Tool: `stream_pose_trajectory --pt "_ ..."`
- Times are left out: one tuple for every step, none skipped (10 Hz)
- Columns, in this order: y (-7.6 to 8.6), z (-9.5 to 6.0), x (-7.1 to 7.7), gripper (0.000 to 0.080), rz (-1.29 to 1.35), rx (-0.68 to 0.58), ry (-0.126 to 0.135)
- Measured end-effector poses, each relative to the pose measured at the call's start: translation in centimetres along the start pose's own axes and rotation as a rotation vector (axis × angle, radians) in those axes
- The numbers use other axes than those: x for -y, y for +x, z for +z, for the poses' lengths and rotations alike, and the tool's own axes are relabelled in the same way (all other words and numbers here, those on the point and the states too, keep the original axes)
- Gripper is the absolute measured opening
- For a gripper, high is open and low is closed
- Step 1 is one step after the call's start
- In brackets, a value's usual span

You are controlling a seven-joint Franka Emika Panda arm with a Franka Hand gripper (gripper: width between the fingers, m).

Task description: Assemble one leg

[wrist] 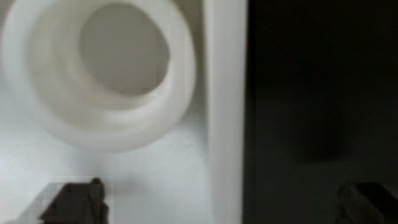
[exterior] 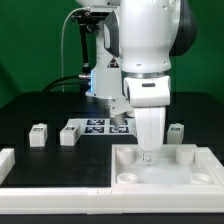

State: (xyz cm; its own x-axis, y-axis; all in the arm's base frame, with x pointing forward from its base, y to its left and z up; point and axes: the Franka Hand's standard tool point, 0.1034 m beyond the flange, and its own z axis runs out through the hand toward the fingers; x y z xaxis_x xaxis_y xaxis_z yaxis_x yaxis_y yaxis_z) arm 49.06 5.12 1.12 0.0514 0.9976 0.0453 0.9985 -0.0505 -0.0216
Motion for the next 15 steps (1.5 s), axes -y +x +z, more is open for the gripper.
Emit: stream_pose_trajectory --pt "-0.5 -0.6 0.6 0.0649 0.030 -0.001 -0.015" --pt "-1.0 -1.6 1.5 0.0649 0.072 0.003 -0.029" --pt "-1.1 -2.8 2.0 0.0649 0.109 0.009 -0.043" --pt "-1.0 -3.7 2.3 0.0649 0.140 0.011 -0.056" --pt "-0.8 -4.2 2.3 0.0649 0.205 0.010 -0.064" --pt "-0.9 -4.0 2.3 0.0649 0.196 0.011 -0.061" --pt "-0.9 -3.9 2.4 0.0649 0.200 0.010 -0.059" --pt "-0.8 -3.9 2.4 0.0649 0.302 0.005 -0.059" --pt "-0.8 -3.9 2.4 0.0649 0.368 0.003 -0.058" --pt "-0.7 -3.9 2.4 0.0649 0.499 -0.005 -0.056" --pt "-0.7 -3.8 2.5 0.0649 0.607 -0.012 -0.053" --pt "-0.6 -3.6 3.1 0.0649 0.824 -0.039 -0.057" --pt "-0.2 -3.3 3.9 0.0649 1.012 -0.054 -0.051" --pt "0.5 -3.0 4.6 0.0649 1.190 -0.065 -0.038" --pt "0.9 -2.8 5.0 0.0649 1.327 -0.070 -0.021"
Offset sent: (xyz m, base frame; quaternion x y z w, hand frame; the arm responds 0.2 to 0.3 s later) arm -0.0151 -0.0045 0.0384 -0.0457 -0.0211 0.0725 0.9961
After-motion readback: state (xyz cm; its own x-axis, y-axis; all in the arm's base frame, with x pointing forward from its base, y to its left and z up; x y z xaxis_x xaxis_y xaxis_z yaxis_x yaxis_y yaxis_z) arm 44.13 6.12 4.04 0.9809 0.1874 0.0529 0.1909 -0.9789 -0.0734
